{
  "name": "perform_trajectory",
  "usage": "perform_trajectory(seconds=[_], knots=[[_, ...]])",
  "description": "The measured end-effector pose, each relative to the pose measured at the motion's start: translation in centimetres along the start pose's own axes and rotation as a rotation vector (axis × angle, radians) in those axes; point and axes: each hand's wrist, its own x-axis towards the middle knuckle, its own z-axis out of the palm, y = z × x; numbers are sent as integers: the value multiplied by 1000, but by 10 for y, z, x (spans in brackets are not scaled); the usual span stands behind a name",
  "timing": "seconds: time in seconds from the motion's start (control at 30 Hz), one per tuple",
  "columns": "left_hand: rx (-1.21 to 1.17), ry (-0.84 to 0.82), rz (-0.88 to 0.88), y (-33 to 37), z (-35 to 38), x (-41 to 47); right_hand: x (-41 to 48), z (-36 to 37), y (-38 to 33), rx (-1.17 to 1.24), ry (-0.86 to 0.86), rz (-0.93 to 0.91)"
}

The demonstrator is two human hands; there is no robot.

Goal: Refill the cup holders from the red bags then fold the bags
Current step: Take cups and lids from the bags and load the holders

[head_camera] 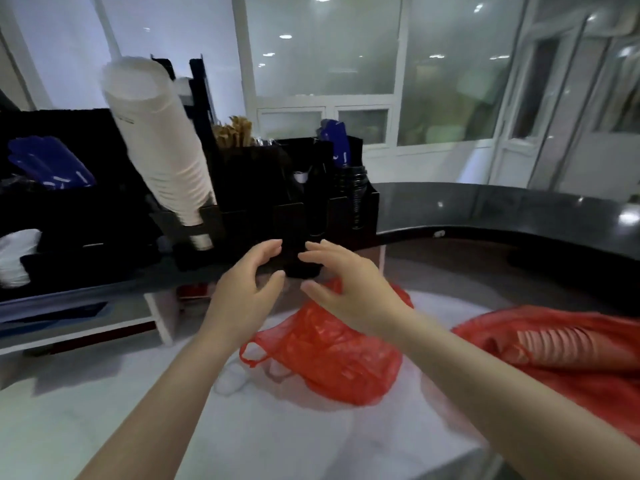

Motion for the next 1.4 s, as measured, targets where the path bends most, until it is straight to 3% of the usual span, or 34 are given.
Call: perform_trajectory(seconds=[0.13,0.33,0.47,0.7,0.83,1.1,1.4], knots=[[-32,-103,74,26,83,-3,-64,-52,53,-153,37,120],[-102,-245,95,57,195,-13,-154,-111,120,-198,147,338],[-124,-393,81,68,246,-19,-193,-132,151,-207,182,419],[-125,-478,173,84,315,-4,-245,-160,212,-385,243,580],[-102,-493,116,95,357,11,-273,-181,251,-544,212,747],[173,-843,-55,93,449,5,-306,-199,312,-814,119,917],[30,-600,-326,96,505,8,-297,-234,410,-490,-128,948]])
